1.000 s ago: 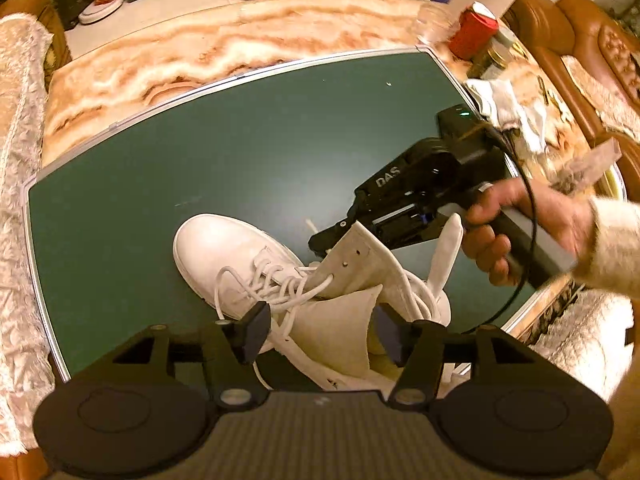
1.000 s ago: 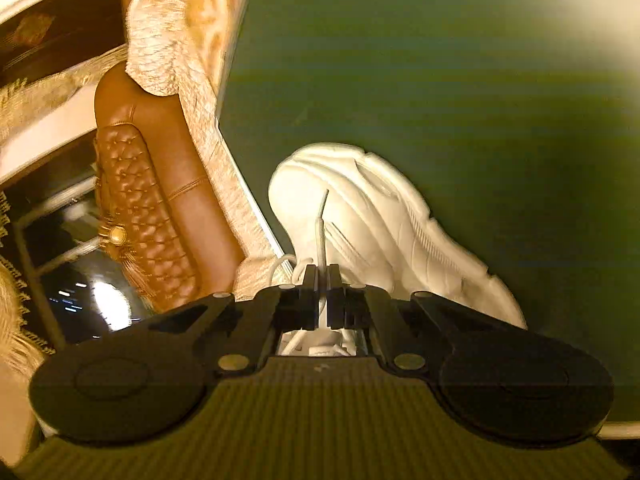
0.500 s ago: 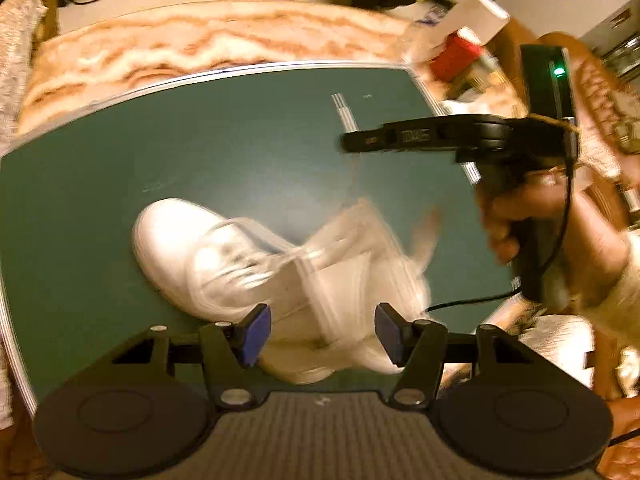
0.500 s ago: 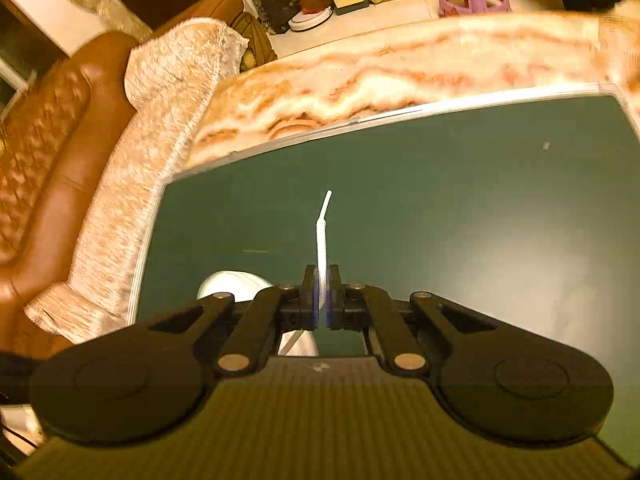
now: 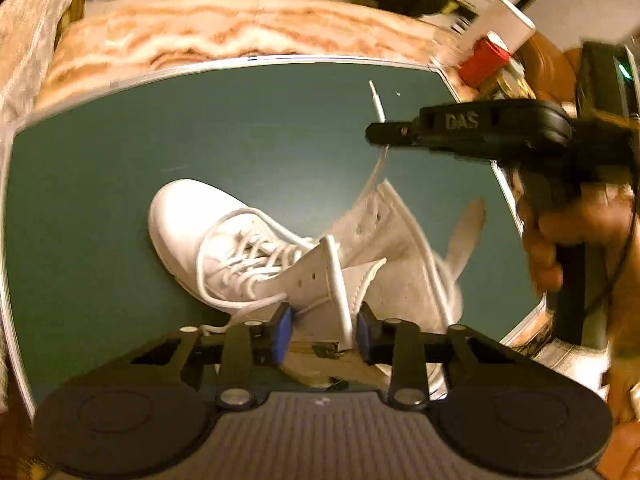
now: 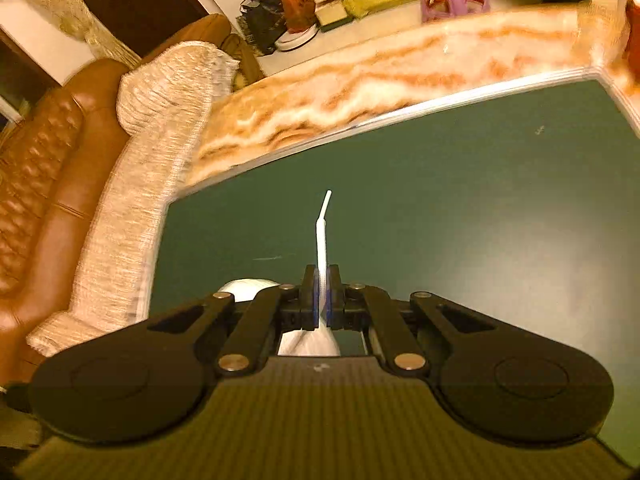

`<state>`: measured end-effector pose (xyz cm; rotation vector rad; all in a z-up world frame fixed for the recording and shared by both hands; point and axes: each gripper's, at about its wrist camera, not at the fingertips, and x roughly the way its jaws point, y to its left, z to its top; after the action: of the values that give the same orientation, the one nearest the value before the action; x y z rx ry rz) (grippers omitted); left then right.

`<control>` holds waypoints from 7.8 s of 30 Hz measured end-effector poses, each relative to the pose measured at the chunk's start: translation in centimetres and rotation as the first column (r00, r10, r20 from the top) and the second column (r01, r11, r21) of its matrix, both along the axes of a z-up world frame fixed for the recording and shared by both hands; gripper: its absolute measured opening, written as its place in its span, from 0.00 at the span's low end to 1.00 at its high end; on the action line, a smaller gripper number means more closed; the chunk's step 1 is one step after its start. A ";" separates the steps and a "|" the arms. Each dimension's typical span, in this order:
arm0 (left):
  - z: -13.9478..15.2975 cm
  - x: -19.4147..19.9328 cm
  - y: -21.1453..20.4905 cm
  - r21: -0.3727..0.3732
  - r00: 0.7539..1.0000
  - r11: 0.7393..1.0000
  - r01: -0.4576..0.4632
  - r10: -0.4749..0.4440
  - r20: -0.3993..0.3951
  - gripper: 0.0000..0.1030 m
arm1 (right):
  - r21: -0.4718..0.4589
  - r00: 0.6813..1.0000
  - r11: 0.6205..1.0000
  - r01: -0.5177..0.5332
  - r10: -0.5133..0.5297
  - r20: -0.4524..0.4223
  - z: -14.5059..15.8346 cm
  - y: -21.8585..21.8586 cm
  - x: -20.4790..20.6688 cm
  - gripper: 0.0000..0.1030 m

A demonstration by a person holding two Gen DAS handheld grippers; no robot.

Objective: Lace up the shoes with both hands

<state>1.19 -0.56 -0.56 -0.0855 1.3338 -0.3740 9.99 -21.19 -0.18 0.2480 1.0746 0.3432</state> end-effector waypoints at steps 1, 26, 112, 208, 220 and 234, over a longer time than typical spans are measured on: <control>0.4 0.0 0.0 0.009 1.000 1.000 0.018 -0.018 0.000 0.28 | -0.026 1.000 1.000 0.006 -0.006 0.014 0.0 -0.6 0.4 0.04; 1.3 0.8 2.1 -0.001 0.975 0.977 -0.213 0.213 -0.062 0.52 | -0.116 0.856 0.868 -0.483 0.496 0.144 3.7 0.3 9.2 0.04; -1.1 -4.5 12.5 -0.410 0.823 0.726 -0.552 0.552 -0.131 0.52 | -0.341 -0.307 -0.319 -0.884 0.947 -0.091 3.3 16.3 -8.2 0.04; -13.6 -8.4 16.9 -0.116 0.658 0.672 -0.732 0.652 -0.377 0.37 | -0.105 0.750 0.747 -0.656 0.631 -0.196 3.1 13.2 -6.7 0.12; -16.1 -1.7 8.7 -0.016 0.805 0.851 -0.524 0.489 -0.336 0.37 | -0.054 0.775 0.780 -0.623 0.607 -0.176 2.4 12.2 -6.4 0.12; -7.7 0.3 14.9 0.012 0.783 0.794 -0.608 0.598 0.173 0.01 | -0.006 0.794 0.802 -0.597 0.589 -0.149 1.7 11.2 -6.2 0.12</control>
<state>1.45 14.34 -8.28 -0.4115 1.0844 0.2130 3.83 -9.94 1.56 -0.1305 1.2885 0.8751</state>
